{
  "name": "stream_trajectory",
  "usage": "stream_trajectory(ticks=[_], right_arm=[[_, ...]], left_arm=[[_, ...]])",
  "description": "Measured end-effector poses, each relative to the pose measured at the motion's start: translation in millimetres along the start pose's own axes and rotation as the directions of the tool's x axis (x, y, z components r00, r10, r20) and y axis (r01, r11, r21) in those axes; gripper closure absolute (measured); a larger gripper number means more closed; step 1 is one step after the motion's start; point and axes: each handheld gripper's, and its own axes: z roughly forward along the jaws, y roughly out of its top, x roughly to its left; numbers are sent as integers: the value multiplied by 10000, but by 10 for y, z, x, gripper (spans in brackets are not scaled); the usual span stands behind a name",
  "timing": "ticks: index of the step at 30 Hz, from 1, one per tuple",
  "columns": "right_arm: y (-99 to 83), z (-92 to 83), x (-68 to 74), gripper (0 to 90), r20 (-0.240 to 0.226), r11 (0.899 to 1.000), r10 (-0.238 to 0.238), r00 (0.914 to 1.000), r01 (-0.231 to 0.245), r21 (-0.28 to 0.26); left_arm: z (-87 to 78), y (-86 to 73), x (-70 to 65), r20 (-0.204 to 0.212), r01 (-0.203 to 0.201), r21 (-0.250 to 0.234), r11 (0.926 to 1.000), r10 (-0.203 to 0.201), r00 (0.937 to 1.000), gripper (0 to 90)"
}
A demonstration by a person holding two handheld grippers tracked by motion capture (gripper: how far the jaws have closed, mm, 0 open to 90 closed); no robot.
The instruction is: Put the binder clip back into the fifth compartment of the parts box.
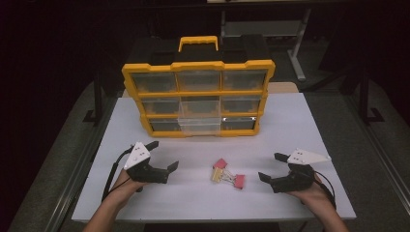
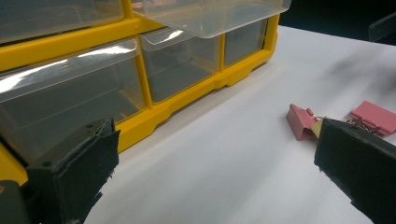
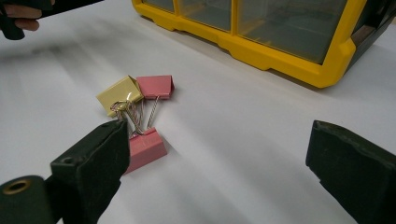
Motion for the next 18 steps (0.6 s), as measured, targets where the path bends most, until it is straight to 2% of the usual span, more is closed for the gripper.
stream_trajectory(ticks=[9,10,13,18], right_arm=[[-4,-1,2,56,-53,10000,10,10000,-10,6],[-3,2,4,56,-70,10000,-3,10000,4,8],[-2,11,6,57,-136,10000,-31,9999,32,84],[1,17,10,58,-244,9999,-35,9997,39,152]], left_arm=[[-142,-86,-10,-48,17,-42,10000,-17,10000,0],[-155,-95,-15,-54,112,-124,9999,-112,9999,0],[-209,-121,-2,-122,23,-102,9999,-24,9999,0],[-257,-156,-14,-63,226,-166,9996,-227,9997,0]])
